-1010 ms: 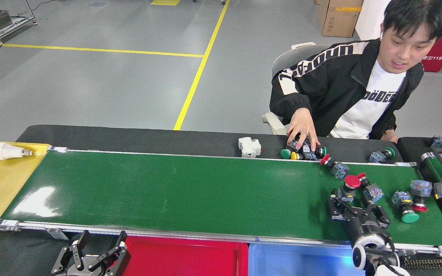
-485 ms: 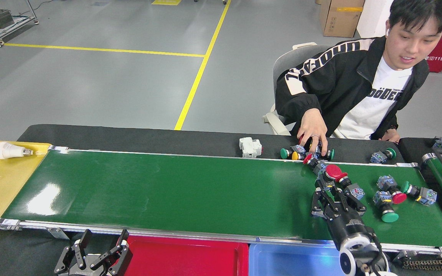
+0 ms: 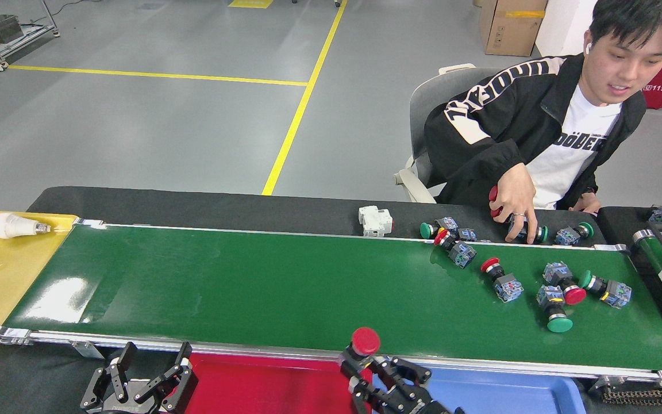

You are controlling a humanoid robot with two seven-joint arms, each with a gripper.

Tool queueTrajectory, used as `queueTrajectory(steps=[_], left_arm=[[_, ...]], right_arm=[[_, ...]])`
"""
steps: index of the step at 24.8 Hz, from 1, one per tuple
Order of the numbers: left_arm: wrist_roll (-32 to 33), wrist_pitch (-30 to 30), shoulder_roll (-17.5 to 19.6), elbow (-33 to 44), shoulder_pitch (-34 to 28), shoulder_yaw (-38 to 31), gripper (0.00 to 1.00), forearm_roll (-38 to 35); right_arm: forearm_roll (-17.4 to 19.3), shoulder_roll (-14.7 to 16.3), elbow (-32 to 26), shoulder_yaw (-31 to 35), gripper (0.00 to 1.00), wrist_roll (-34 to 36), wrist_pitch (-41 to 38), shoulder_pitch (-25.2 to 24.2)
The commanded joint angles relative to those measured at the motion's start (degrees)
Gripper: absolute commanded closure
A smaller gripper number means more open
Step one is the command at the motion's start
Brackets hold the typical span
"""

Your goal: Pick switch part from conveyor to tray

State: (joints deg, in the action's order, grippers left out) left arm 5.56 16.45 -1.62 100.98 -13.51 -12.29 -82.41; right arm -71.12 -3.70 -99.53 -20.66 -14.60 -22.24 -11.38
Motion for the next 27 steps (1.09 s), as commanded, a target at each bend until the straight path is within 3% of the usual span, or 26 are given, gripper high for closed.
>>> queueTrajectory(steps=[1, 4, 9, 12, 14, 17, 19, 22, 27], left_arm=[[-0.5, -0.1, 0.0, 0.8, 0.3, -0.1, 0.0, 0.1], [-0.5, -0.2, 0.0, 0.8, 0.3, -0.1, 0.0, 0.1], [-0.4, -0.2, 0.0, 0.8, 0.2, -0.1, 0.0, 0.1], [-0.4, -0.2, 0.0, 0.8, 0.1, -0.1, 0.0, 0.1], [-0.4, -0.2, 0.0, 0.8, 0.1, 0.0, 0.0, 0.1], [-0.4, -0.1, 0.0, 0.8, 0.1, 0.0, 0.0, 0.1], [-0.4, -0.1, 0.0, 0.8, 0.1, 0.1, 0.0, 0.1], [-0.4, 0.0, 0.0, 0.8, 0.2, 0.2, 0.0, 0.1], [-0.3, 0.0, 0.1, 0.8, 0.3, 1.7, 0.0, 0.1]], right_arm=[[0.2, -0.5, -0.8, -0.1, 0.02, -2.5, 2.4, 0.5], [0.2, -0.5, -1.8, 2.5, 0.02, -2.4, 4.9, 1.0], [0.2, -0.7, -1.9, 15.9, 0.03, -1.9, 10.8, 5.8], [0.1, -0.6, -1.9, 22.2, 0.04, 2.5, 16.1, 7.2], [-0.4, -0.1, -2.0, 23.9, 0.05, 6.9, 21.3, 7.2], [-4.8, 2.8, -2.0, 24.1, 0.04, 14.7, 31.1, 5.8], [-4.9, 4.1, -2.0, 24.1, 0.04, 15.4, 33.8, 3.1], [-4.8, 5.7, -1.9, 24.1, 0.03, 15.0, 32.7, 0.5], [-4.7, 5.6, -2.0, 24.1, 0.03, 15.4, 26.5, -1.3]])
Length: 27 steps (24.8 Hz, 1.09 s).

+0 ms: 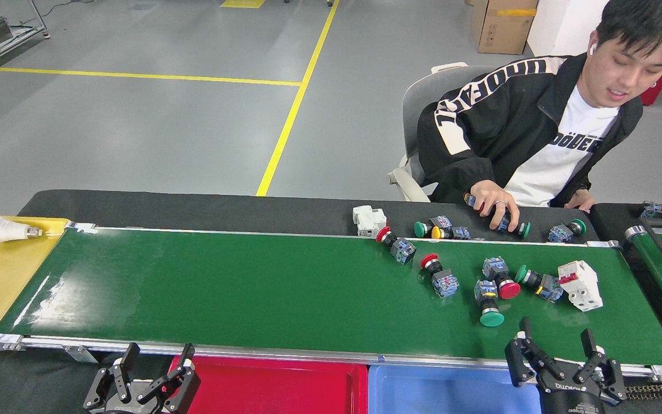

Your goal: Pick switch part from conveyor to tray

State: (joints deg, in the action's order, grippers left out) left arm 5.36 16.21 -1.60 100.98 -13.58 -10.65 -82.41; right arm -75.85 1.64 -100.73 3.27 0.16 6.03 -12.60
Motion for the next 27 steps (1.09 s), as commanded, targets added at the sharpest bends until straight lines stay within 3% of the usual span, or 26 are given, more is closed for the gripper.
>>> queueTrajectory(steps=[1, 5, 9, 18, 20, 21, 22, 23, 25, 27], left_arm=[[-0.1, 0.2, 0.1, 0.8, 0.4, 0.3, 0.0, 0.1], [0.0, 0.2, 0.7, 0.8, 0.9, 3.0, 0.0, 0.1], [0.4, 0.1, 0.9, 0.8, 4.3, 9.4, 0.0, -0.6], [3.0, 0.1, 0.6, -0.1, 12.4, 19.9, 0.0, -6.3], [3.2, -0.1, 0.5, -2.4, 14.6, 22.6, 0.0, -6.9], [3.2, -0.3, 0.3, -3.7, 15.3, 23.2, 0.0, -7.3], [3.2, -0.5, -0.2, -6.7, 16.6, 23.8, 0.0, -8.6], [3.1, -0.6, -0.8, -9.6, 18.1, 23.9, 0.0, -9.5], [2.9, -1.2, -2.9, -15.4, 21.8, 23.9, 0.0, -10.7], [2.7, -1.7, -3.4, -19.6, 24.7, 23.8, 0.0, -10.8]], right_arm=[[0.0, 0.0, -0.8, 0.2, 0.03, 0.8, -1.8, -0.5], [-0.1, -0.9, -0.8, -1.1, 0.03, 0.5, -1.8, -0.9], [-0.7, -2.7, 0.0, -3.7, 0.03, -3.1, -0.1, 3.6], [-3.0, -3.7, 17.1, -18.2, 0.05, -8.3, 8.1, 18.9], [-2.2, -3.8, 17.6, -19.3, 0.16, -8.5, 7.5, 19.3], [-1.7, -3.9, 17.5, -19.4, 0.27, -8.4, 7.2, 19.3], [-0.4, -3.7, 17.6, -19.5, 0.53, -8.2, 6.2, 19.3], [1.0, -3.6, 17.6, -19.7, 0.69, -8.3, 4.7, 19.3], [1.9, -3.7, 17.6, -19.7, 0.9, -8.2, 3.2, 19.3], [2.1, -3.6, 17.3, -19.7, 0.93, -8.2, 2.8, 19.3]])
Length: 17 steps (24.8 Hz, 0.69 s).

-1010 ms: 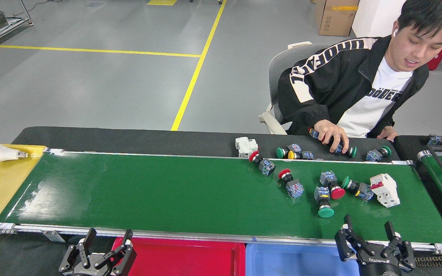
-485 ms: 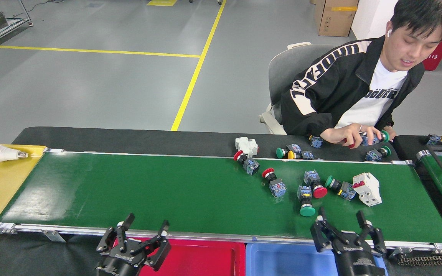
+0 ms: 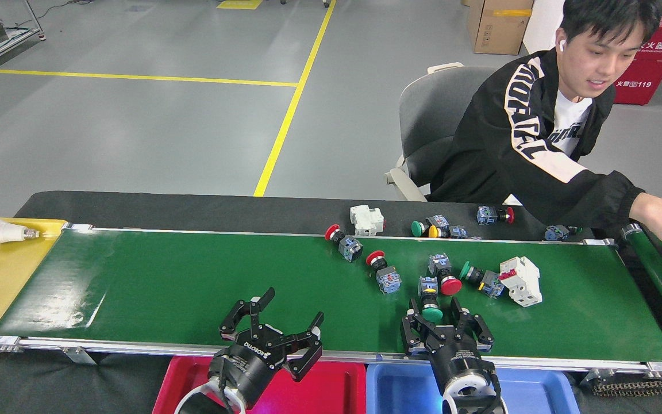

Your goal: Pick switch part from conveyor to tray

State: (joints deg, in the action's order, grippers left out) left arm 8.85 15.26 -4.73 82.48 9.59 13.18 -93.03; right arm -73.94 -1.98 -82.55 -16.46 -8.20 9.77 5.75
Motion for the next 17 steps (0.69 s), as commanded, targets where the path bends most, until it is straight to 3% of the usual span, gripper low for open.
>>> queueTrajectory(steps=[1, 4, 8, 12, 14, 17], left_arm=[[-0.8, -1.6, -0.3, -2.3, 2.1, 0.2, 0.0, -0.3], [-1.0, -4.1, -0.5, -5.8, 4.2, 1.7, 0.0, -1.7], [-1.0, -7.1, -1.2, -8.2, 6.2, 4.9, 0.0, -2.5], [-1.0, -9.6, -2.0, -12.4, 9.0, 6.2, 0.0, -2.6], [-1.1, -10.0, -2.4, -15.2, 10.6, 6.2, 0.0, -2.5], [-1.1, -10.7, -2.7, -17.4, 12.7, 6.2, 0.0, -2.3]], right_arm=[[0.2, 0.1, -0.9, 0.0, 0.94, 0.2, -1.2, 1.0], [0.2, 0.0, -1.7, 0.0, 0.94, 0.2, -3.4, 0.8], [0.4, 0.6, -8.5, 0.1, 0.94, 0.2, -8.7, -3.1], [1.2, 1.8, -17.4, 0.2, 0.93, 1.8, -24.8, -13.4], [1.2, 1.8, -18.8, 0.0, 0.92, 4.2, -32.6, -18.8], [1.1, 1.7, -18.8, -0.2, 0.87, 4.2, -41.7, -21.1]])
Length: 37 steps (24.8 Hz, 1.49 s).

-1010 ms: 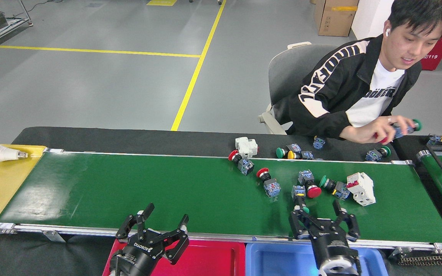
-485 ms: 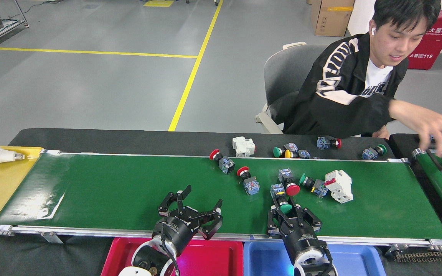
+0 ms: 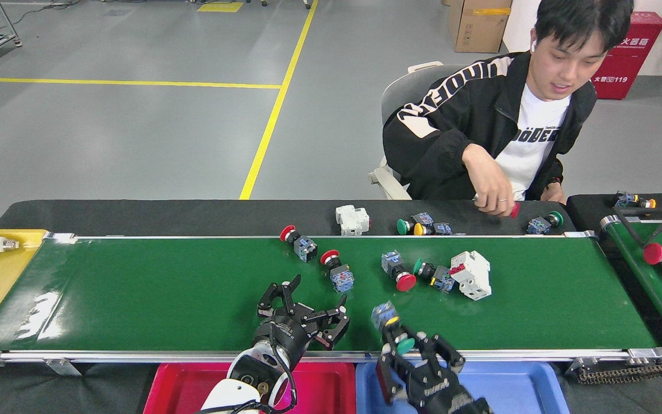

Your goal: Pick switch part from conveyor to tray

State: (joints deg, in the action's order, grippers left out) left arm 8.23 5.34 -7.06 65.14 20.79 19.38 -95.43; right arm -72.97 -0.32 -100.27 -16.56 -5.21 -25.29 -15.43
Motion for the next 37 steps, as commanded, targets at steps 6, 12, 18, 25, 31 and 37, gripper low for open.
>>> queueTrajectory(steps=[6, 12, 18, 25, 31, 37], left_arm=[[-1.1, -2.4, -0.6, -5.5, 5.5, -0.3, 0.0, 0.3], [-1.3, -1.8, -0.1, -8.7, 6.5, -1.4, 0.26, 0.9], [-3.8, -1.5, 0.4, -7.8, 5.9, -2.3, 0.94, 3.1], [-3.8, 0.4, 5.0, 7.5, -2.4, -5.0, 0.95, 6.3], [-3.8, 8.0, 12.8, 30.4, -24.0, -13.0, 0.94, 6.4], [-5.9, 11.4, 15.3, 36.8, -39.1, -17.6, 0.93, 6.1]], right_arm=[[-0.1, -3.9, -0.8, -4.5, 0.04, -3.5, -7.1, -0.4], [0.1, -4.1, -0.8, -3.8, 0.04, -4.4, -6.5, 0.4], [0.1, -6.3, -0.9, 12.2, 0.06, -3.8, 3.3, 5.6], [-0.5, -2.7, -1.1, 20.3, 0.06, 2.8, 24.7, 8.4], [-0.6, 0.0, -1.1, 20.6, 0.05, 6.9, 31.4, 3.4], [-4.6, -0.8, 0.5, 19.5, 0.06, 2.5, 33.8, 6.5]])
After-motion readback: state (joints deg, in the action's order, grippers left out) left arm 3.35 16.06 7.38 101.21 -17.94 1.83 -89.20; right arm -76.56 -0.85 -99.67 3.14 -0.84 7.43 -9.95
